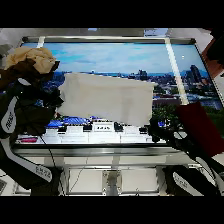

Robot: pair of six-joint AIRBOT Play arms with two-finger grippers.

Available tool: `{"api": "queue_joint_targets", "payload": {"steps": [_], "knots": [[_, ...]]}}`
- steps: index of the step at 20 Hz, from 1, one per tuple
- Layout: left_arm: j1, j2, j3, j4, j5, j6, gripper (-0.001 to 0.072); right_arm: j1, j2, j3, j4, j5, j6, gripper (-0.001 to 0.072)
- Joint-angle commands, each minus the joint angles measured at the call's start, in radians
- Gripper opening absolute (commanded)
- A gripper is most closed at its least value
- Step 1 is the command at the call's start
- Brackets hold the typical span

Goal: Fold the shirts.

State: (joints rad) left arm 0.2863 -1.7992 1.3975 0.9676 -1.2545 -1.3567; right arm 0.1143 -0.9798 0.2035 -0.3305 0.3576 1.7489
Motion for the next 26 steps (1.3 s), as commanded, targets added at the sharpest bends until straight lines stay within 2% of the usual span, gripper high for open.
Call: {"api": "queue_joint_targets", "payload": {"steps": [1,3,5,6,8,10,15,18,20,22,26], "knots": [[0.0,0.003,0.021,-0.007,-0.041,0.034,0.0014,0.005,-0.006,0.041,0.021,0.004,-0.108,0.0029],[0.001,0.029,0.072,-0.007,-0.097,0.064,0.0013,0.001,0.037,0.125,0.019,0.024,-0.307,0.0027],[0.001,0.096,0.127,-0.007,-0.153,0.098,0.0013,-0.01,0.117,0.232,-0.024,0.024,-0.417,0.0026],[0.003,0.148,0.148,-0.007,-0.181,0.117,0.0013,-0.027,0.164,0.292,-0.091,0.041,-0.452,0.0026],[0.01,0.269,0.169,-0.006,-0.214,0.145,0.0013,-0.084,0.276,0.423,-0.281,0.1,-0.462,0.0027],[0.023,0.423,0.17,-0.011,-0.213,0.15,0.0013,-0.156,0.396,0.549,-0.388,0.154,-0.462,0.0027],[0.064,0.841,0.174,-0.01,-0.189,0.15,0.0014,-0.359,0.642,0.825,-0.485,0.28,-0.46,0.0026],[0.063,1.049,0.174,0.004,-0.04,0.119,0.0013,-0.431,0.679,0.969,-0.556,0.373,-0.46,0.0025],[0.063,1.107,0.174,-0.012,-0.032,0.087,0.0013,-0.443,0.674,1.006,-0.56,0.393,-0.46,0.0025],[0.062,1.09,0.168,-0.05,-0.135,0.071,0.0013,-0.443,0.645,1.005,-0.561,0.422,-0.46,0.0025],[0.06,0.958,0.075,-0.079,-0.209,0.066,0.0013,-0.441,0.42,0.958,-0.457,0.634,-0.469,0.0026]]}}
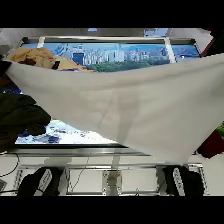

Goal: Fold the shirts.

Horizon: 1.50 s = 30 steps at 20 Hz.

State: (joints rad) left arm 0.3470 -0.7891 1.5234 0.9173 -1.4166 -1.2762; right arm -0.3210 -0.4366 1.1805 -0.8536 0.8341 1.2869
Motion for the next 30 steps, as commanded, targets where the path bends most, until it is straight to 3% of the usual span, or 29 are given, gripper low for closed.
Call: {"api": "queue_joint_targets", "payload": {"steps": [1,4,8,13,17,22,26,30], "knots": [[-0.005,-0.092,-0.082,-0.027,-0.038,-0.014,0.0012,0.004,-0.194,-0.056,0.108,0.189,-0.038,0.0026],[-0.05,-0.241,-0.15,-0.011,0.029,-0.014,0.0012,0.077,-0.394,-0.158,0.122,0.105,-0.142,0.0026],[-0.158,-0.449,-0.154,0.033,0.234,-0.025,0.0012,0.181,-0.595,-0.182,0.116,-0.12,-0.166,0.0026],[-0.211,-0.517,-0.111,-0.016,0.458,-0.04,0.0012,0.218,-0.643,-0.15,0.098,-0.293,-0.166,0.0025],[-0.211,-0.481,0.161,0.005,0.294,-0.014,0.0013,0.196,-0.547,0.013,-0.016,-0.174,-0.166,0.0025],[-0.211,-0.298,0.483,0.1,0.113,-0.01,0.0012,0.196,-0.257,0.241,-0.237,-0.032,-0.094,0.0025],[-0.211,-0.067,0.544,0.232,0.11,-0.014,0.0012,0.196,-0.048,0.416,-0.407,0.043,0.009,0.0024],[-0.211,0.027,0.544,0.288,0.073,-0.037,0.0012,0.197,-0.004,0.521,-0.38,0.055,0.019,0.0024]]}}
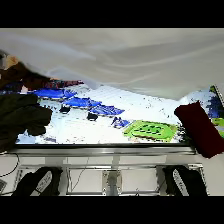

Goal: Fold the shirts.

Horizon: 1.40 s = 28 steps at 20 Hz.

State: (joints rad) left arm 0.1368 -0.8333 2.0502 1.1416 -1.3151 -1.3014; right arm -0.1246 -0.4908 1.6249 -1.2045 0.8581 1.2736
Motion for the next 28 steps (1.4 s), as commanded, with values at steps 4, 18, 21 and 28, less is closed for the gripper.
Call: {"api": "queue_joint_targets", "payload": {"steps": [4,18,21,28], "knots": [[0.0,-0.008,-0.048,0.053,-0.035,-0.019,0.0012,0.001,-0.08,0.066,-0.001,0.214,0.07,0.0024],[-0.002,-0.959,-0.322,-0.043,0.146,-0.032,0.0013,0.141,-1.003,-0.385,0.246,-0.358,-0.093,0.0025],[-0.001,-1.054,-0.321,-0.19,0.26,-0.037,0.0027,0.188,-1.12,-0.385,0.393,-0.603,-0.093,0.0026],[0.018,-1.059,-0.096,-0.333,0.234,-0.03,0.07,0.209,-1.108,-0.329,0.423,-0.74,-0.093,0.0391]]}}
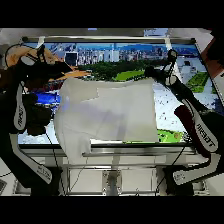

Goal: Fold the shirts.

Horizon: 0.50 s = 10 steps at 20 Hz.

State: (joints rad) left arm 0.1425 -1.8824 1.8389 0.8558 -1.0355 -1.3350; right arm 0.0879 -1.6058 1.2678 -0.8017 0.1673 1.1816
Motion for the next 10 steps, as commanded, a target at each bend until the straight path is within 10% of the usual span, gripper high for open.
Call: {"api": "queue_joint_targets", "payload": {"steps": [1,10], "knots": [[0.029,-0.001,0.187,-0.044,-0.117,0.029,0.0698,-0.024,0.038,0.037,0.005,-0.016,-0.001,0.039],[0.298,0.457,-0.27,0.086,-0.455,0.137,0.0696,-0.423,0.514,-0.152,-0.472,0.769,0.184,0.0388]]}}
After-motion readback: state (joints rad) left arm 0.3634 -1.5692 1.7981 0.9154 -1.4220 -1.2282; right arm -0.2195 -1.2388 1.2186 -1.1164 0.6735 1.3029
